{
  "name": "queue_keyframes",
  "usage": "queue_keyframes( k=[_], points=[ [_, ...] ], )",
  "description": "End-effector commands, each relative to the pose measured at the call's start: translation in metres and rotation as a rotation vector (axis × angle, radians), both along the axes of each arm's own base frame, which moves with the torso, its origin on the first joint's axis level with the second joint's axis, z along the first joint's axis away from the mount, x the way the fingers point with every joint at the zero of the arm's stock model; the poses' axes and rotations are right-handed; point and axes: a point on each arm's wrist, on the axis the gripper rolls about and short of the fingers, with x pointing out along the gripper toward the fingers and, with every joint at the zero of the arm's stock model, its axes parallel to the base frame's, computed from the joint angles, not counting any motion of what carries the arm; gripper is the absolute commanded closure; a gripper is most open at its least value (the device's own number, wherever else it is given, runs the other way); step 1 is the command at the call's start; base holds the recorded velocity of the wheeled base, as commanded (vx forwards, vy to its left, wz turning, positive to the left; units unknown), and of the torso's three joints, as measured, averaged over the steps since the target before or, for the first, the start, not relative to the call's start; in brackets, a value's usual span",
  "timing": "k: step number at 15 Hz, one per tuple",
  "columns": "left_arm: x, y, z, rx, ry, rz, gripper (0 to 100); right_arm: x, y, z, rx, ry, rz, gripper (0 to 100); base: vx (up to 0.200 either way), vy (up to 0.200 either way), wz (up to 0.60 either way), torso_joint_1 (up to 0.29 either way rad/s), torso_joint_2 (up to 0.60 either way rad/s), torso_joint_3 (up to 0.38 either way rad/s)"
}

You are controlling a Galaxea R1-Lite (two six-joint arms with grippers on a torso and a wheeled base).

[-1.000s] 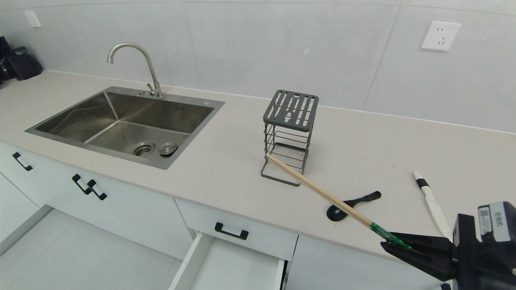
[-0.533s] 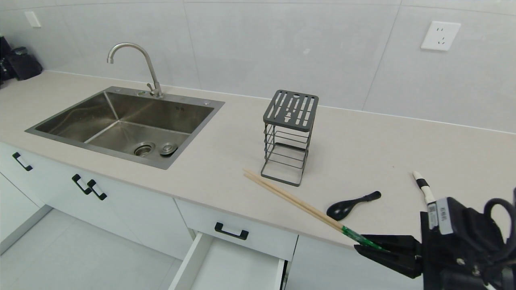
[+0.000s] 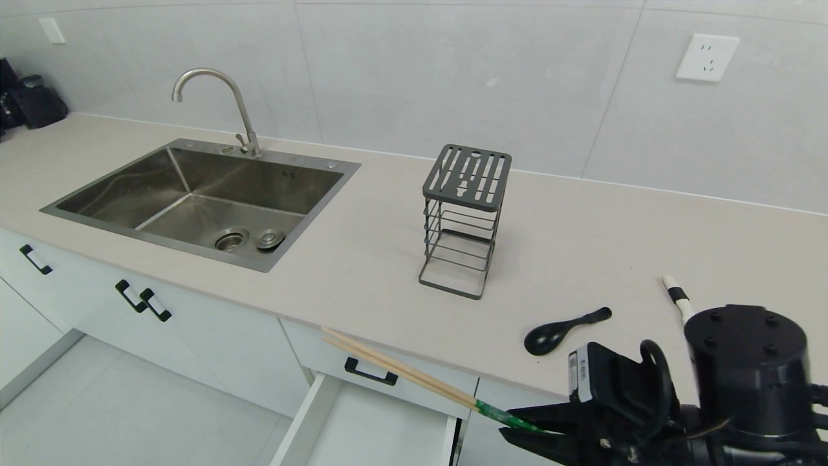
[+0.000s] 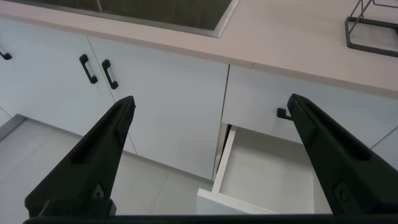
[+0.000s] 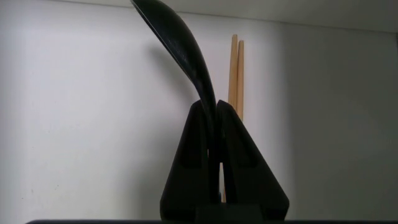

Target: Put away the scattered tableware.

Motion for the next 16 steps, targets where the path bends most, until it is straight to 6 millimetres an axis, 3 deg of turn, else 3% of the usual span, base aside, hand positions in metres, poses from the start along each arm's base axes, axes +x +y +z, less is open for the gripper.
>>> queue_keyframes(
  k=[1,4,8,16],
  points=[
    [0.000,0.000,0.000,0.000,0.001,-0.001,0,0.003,0.012,-0.007,-0.019,0.026,0.020,100,0.000,0.000,0.00,0.000,0.00,0.000],
    [0.000,0.000,0.000,0.000,-0.001,-0.001,0,-0.010,0.017,-0.013,-0.065,0.027,0.063,100,0.000,0.000,0.00,0.000,0.00,0.000],
    [0.000,0.000,0.000,0.001,0.001,-0.001,0,-0.013,0.028,-0.004,-0.060,-0.033,0.033,100,0.000,0.000,0.00,0.000,0.00,0.000],
    [0.000,0.000,0.000,0.000,0.001,-0.001,0,-0.024,0.020,-0.003,-0.081,-0.042,-0.060,100,0.000,0.000,0.00,-0.102,0.20,0.102]
  ],
)
